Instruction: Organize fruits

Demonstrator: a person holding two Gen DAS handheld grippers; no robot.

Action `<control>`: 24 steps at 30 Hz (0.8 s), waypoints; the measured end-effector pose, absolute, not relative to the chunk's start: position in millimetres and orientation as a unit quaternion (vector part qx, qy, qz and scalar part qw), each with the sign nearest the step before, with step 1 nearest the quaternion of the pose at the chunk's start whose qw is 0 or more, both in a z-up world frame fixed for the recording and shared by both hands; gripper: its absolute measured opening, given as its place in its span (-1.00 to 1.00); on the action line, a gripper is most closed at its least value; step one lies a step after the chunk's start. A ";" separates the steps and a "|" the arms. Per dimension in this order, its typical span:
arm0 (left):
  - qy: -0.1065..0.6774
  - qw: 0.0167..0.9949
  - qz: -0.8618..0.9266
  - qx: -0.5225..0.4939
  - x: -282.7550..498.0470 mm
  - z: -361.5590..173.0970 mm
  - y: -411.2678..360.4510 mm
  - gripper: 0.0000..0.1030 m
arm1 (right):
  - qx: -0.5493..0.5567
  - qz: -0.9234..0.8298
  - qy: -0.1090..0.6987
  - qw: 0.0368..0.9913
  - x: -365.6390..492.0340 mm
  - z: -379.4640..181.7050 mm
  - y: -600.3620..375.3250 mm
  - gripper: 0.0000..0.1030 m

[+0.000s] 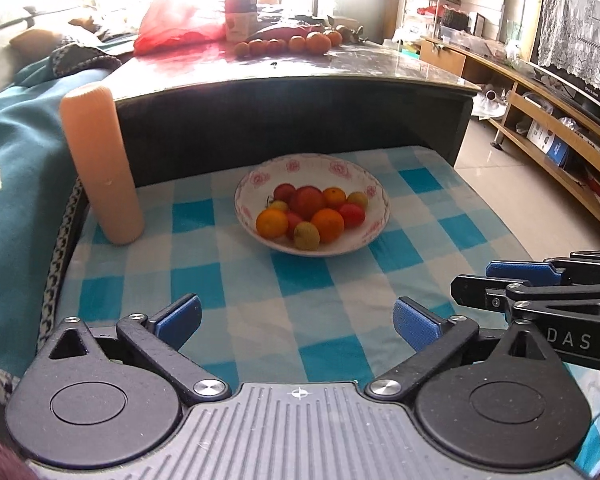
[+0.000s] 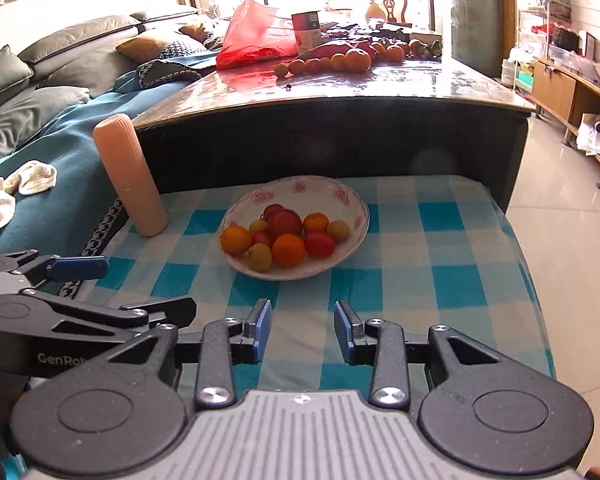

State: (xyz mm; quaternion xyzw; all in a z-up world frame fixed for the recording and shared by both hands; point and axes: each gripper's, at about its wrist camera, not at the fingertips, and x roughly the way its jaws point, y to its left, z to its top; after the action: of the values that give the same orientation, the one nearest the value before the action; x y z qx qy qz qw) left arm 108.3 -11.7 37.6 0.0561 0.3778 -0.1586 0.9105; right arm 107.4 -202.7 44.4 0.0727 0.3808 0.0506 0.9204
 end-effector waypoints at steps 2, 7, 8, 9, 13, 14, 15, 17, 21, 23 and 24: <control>0.378 0.911 -0.156 0.056 101.3 37.1 -10.1 1.00 | 0.075 0.050 0.384 0.919 101.2 43.3 -201.3 -0.04; 0.385 0.910 -0.147 0.041 87.1 33.1 -3.7 1.00 | 0.079 0.048 0.390 0.916 85.0 41.7 -196.9 -0.04; 0.387 0.910 -0.146 0.033 84.5 32.7 -1.5 1.00 | 0.081 0.048 0.391 0.915 81.4 41.2 -196.3 -0.04; 0.388 0.910 -0.146 0.027 81.5 31.7 0.3 1.00 | 0.081 0.047 0.392 0.915 78.7 41.1 -196.0 -0.04; 0.398 0.907 -0.138 0.019 72.5 25.7 4.5 1.00 | 0.081 0.049 0.400 0.912 66.7 38.6 -192.5 0.04; 0.400 0.906 -0.137 0.021 71.3 24.0 4.7 1.00 | 0.080 0.049 0.403 0.910 64.0 37.6 -191.7 0.04; 0.403 0.905 -0.137 0.022 69.5 22.3 4.8 1.00 | 0.081 0.050 0.404 0.910 61.6 36.9 -191.0 0.04; 0.405 0.904 -0.135 0.024 65.2 20.0 4.9 1.00 | 0.082 0.050 0.406 0.909 56.7 36.2 -190.1 0.04; 0.405 0.905 -0.133 0.022 57.6 20.5 6.3 1.00 | 0.084 0.051 0.408 0.908 48.8 36.1 -187.3 0.04; 0.405 0.905 -0.131 0.020 55.0 21.1 6.1 1.00 | 0.082 0.053 0.409 0.907 44.2 35.6 -184.4 0.04; 0.406 0.904 -0.130 0.021 53.1 20.8 6.0 1.00 | 0.081 0.054 0.410 0.907 42.1 35.5 -183.4 0.05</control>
State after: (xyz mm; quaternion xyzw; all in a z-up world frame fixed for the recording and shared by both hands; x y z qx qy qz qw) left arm 53.1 6.0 20.8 0.0211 0.4057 -0.1305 0.9044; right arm 42.1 -183.4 35.5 0.0812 0.4099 0.0536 0.9069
